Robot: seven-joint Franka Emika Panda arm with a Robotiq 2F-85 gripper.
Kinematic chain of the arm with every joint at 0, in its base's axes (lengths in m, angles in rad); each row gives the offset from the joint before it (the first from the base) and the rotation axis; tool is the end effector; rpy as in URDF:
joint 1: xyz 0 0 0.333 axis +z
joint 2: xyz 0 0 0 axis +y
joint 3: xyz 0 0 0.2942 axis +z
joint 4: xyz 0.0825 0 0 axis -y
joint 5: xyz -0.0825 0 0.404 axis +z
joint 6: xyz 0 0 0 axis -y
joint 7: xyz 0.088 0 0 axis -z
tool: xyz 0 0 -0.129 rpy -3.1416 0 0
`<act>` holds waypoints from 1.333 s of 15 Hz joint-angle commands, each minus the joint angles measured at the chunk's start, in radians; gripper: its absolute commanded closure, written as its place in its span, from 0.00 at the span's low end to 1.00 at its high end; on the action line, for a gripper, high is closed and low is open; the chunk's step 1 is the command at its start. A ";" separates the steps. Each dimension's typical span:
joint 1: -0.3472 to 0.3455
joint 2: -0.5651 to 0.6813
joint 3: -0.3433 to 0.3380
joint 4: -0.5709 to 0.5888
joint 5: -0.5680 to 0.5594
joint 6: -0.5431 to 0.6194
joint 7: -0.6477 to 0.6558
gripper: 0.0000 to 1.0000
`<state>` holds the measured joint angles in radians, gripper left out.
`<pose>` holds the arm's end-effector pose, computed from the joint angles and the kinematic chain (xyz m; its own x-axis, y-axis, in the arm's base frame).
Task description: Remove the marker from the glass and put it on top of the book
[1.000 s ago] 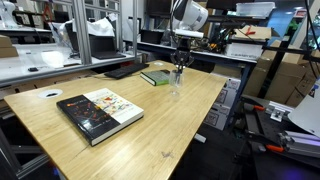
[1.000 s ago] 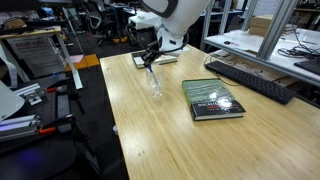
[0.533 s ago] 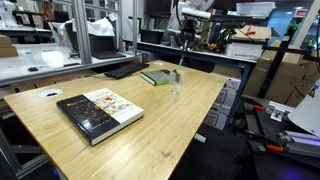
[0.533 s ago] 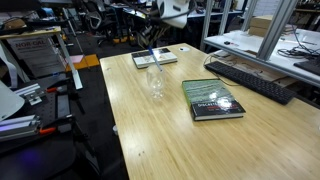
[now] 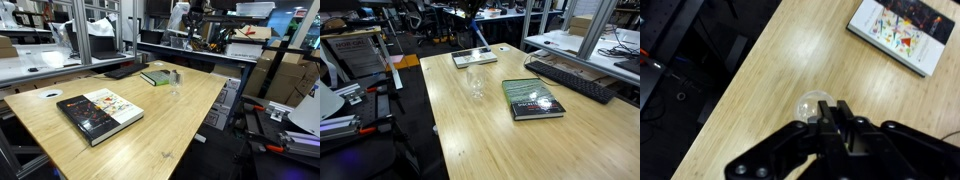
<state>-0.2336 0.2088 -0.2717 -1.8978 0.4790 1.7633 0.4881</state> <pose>0.5306 -0.2321 0.3294 0.3784 -0.7999 -0.4659 -0.9245 -0.3519 -0.1467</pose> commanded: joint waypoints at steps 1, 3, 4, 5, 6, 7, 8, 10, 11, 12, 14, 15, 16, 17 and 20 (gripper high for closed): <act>0.026 -0.003 -0.003 -0.048 -0.094 0.207 0.096 0.97; 0.029 0.026 -0.004 -0.067 -0.123 0.339 0.143 0.97; 0.024 0.055 -0.002 -0.061 -0.114 0.386 0.163 0.97; 0.020 0.087 0.002 -0.051 -0.097 0.425 0.180 0.97; 0.022 0.119 0.004 -0.038 -0.087 0.479 0.206 0.97; 0.021 0.149 0.007 -0.022 -0.076 0.518 0.228 0.97; 0.017 0.176 0.015 -0.006 -0.059 0.549 0.242 0.97; 0.024 0.234 0.029 0.027 -0.048 0.604 0.283 0.97; 0.032 0.262 0.032 0.045 -0.056 0.628 0.311 0.97; 0.043 0.294 0.033 0.067 -0.072 0.649 0.347 0.97; 0.064 0.354 0.033 0.110 -0.097 0.669 0.408 0.97; 0.072 0.387 0.035 0.135 -0.109 0.666 0.433 0.97; 0.078 0.418 0.037 0.158 -0.118 0.667 0.452 0.97; 0.084 0.450 0.039 0.180 -0.126 0.672 0.468 0.97; 0.089 0.538 0.049 0.249 -0.136 0.689 0.478 0.97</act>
<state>-0.1388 0.6827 -0.2287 -1.7260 0.3693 2.4464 0.9374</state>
